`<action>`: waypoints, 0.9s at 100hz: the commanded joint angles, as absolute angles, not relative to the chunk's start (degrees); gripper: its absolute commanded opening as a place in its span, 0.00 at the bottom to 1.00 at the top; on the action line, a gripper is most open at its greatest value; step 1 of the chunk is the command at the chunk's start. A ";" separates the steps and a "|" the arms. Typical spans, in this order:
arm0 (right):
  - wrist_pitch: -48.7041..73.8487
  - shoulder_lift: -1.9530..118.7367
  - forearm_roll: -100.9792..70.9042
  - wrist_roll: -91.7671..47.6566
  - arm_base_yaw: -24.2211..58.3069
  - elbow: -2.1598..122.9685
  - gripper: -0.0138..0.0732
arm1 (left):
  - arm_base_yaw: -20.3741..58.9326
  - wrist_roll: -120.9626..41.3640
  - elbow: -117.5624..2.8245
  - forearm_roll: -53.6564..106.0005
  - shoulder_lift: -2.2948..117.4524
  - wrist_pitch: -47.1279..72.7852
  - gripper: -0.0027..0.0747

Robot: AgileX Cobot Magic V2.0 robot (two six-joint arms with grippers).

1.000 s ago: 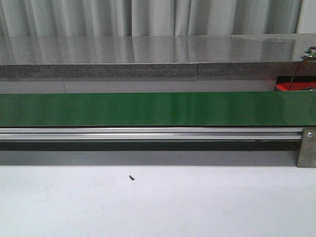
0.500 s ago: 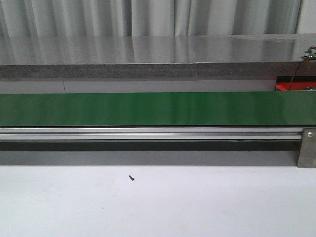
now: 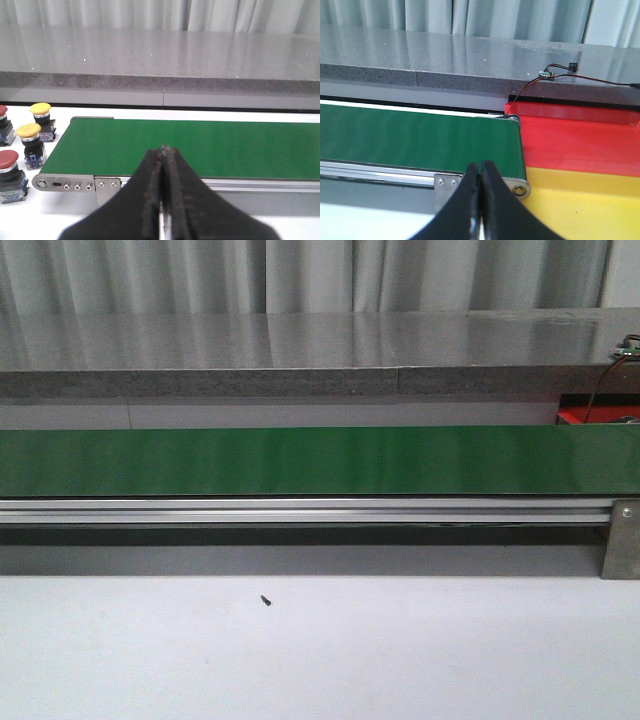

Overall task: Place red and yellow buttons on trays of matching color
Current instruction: 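Move the left gripper over a yellow push-button on the table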

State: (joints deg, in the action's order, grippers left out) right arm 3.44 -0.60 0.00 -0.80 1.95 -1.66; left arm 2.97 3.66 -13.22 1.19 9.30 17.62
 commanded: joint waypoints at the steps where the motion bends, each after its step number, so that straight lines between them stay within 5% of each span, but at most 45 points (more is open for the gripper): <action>1: -1.33 -1.60 0.73 -0.92 1.66 -0.63 0.08 | 3.36 4.12 -21.64 1.66 15.33 21.50 0.01; 31: -1.33 -1.60 0.73 -0.92 1.66 -0.63 0.08 | 3.36 4.12 -40.55 1.76 34.47 45.90 0.01; 71: -1.33 -1.60 0.73 -0.92 1.66 -0.63 0.08 | 3.36 0.91 -43.10 1.85 42.33 47.46 0.02; 81: -1.33 -1.60 0.73 -0.92 1.66 -0.63 0.08 | 3.36 0.91 -43.10 1.97 42.33 47.46 0.15; 90: -1.33 -1.60 0.73 -0.92 1.66 -0.63 0.08 | 3.36 0.91 -43.10 2.64 42.33 47.46 0.42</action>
